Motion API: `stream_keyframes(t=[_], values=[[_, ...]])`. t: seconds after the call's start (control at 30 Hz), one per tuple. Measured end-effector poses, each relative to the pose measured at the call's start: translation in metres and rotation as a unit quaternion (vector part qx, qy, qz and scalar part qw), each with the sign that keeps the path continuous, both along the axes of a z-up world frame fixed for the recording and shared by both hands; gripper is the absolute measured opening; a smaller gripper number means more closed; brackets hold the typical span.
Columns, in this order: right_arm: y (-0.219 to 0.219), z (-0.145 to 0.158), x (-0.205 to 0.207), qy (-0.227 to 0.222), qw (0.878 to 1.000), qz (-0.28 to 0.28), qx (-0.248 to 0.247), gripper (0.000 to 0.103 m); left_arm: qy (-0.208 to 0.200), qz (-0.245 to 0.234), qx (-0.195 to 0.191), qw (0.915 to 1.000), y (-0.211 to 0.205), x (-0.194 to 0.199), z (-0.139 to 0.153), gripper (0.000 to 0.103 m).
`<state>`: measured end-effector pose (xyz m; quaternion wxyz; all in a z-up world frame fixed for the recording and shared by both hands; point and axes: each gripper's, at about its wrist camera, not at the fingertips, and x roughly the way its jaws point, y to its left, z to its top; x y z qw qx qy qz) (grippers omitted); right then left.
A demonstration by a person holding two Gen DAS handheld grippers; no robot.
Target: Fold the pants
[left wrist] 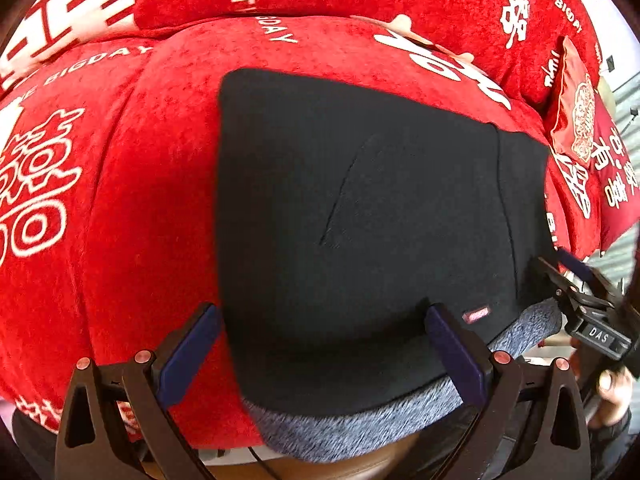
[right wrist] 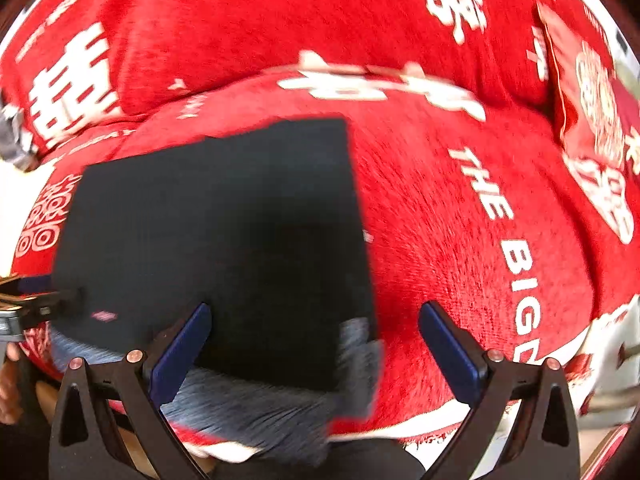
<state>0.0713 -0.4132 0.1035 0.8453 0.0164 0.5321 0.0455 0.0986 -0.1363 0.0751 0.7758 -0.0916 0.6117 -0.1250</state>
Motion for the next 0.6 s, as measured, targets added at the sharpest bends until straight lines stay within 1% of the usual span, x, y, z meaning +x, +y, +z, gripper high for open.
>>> stream_keyframes(t=[0.1, 0.13, 0.17, 0.2, 0.23, 0.27, 0.3, 0.37, 0.4, 0.43, 0.47, 0.5, 0.53, 0.57, 0.6], values=[[-0.009, -0.01, 0.007, 0.015, 0.998, 0.015, 0.063, 0.103, -0.01, -0.012, 0.007, 0.9998, -0.008, 0.006, -0.002, 0.102], [-0.009, -0.013, 0.009, 0.018, 0.997, 0.022, 0.076, 0.103, -0.013, -0.013, 0.007, 0.9998, -0.01, 0.009, -0.003, 0.102], [-0.009, -0.018, 0.012, 0.024, 0.995, 0.03, 0.093, 0.103, -0.015, -0.012, 0.007, 0.9998, -0.01, 0.011, -0.004, 0.102], [-0.011, -0.026, 0.017, 0.039, 0.991, 0.035, 0.123, 0.103, -0.016, -0.01, 0.005, 0.9998, -0.01, 0.013, -0.005, 0.102], [-0.012, -0.032, 0.02, 0.049, 0.988, 0.032, 0.144, 0.103, -0.018, -0.01, 0.004, 0.9998, -0.009, 0.014, -0.005, 0.102], [-0.013, -0.034, 0.021, 0.045, 0.986, 0.028, 0.156, 0.103, -0.025, -0.012, 0.002, 0.9996, -0.008, 0.014, -0.006, 0.103], [-0.008, -0.033, 0.021, 0.031, 0.987, 0.039, 0.153, 0.103, -0.032, -0.016, 0.002, 0.9994, -0.008, 0.014, -0.006, 0.103], [0.007, -0.035, 0.019, 0.024, 0.988, 0.065, 0.136, 0.101, -0.047, -0.021, -0.002, 0.9987, -0.005, 0.012, -0.007, 0.103], [0.013, -0.034, 0.018, 0.019, 0.988, 0.075, 0.134, 0.099, -0.054, -0.02, -0.003, 0.9983, -0.004, 0.01, -0.008, 0.103], [0.015, -0.033, 0.019, 0.018, 0.988, 0.076, 0.132, 0.094, -0.058, -0.019, -0.004, 0.9981, -0.003, 0.009, -0.007, 0.102], [0.016, -0.032, 0.019, 0.019, 0.987, 0.076, 0.138, 0.087, -0.06, -0.019, -0.005, 0.998, -0.003, 0.009, -0.006, 0.099], [0.014, -0.028, 0.018, 0.017, 0.986, 0.071, 0.149, 0.082, -0.066, -0.021, -0.005, 0.9976, -0.004, 0.007, -0.003, 0.089], [0.013, -0.025, 0.016, 0.013, 0.986, 0.069, 0.154, 0.072, -0.074, -0.029, -0.003, 0.9968, -0.007, 0.005, 0.003, 0.077], [0.012, -0.021, 0.014, 0.01, 0.985, 0.068, 0.156, 0.066, -0.081, -0.035, 0.005, 0.9961, -0.01, 0.004, 0.007, 0.073], [0.013, -0.017, 0.012, 0.005, 0.986, 0.069, 0.154, 0.063, -0.086, -0.039, 0.016, 0.9954, -0.012, 0.002, 0.011, 0.066]])
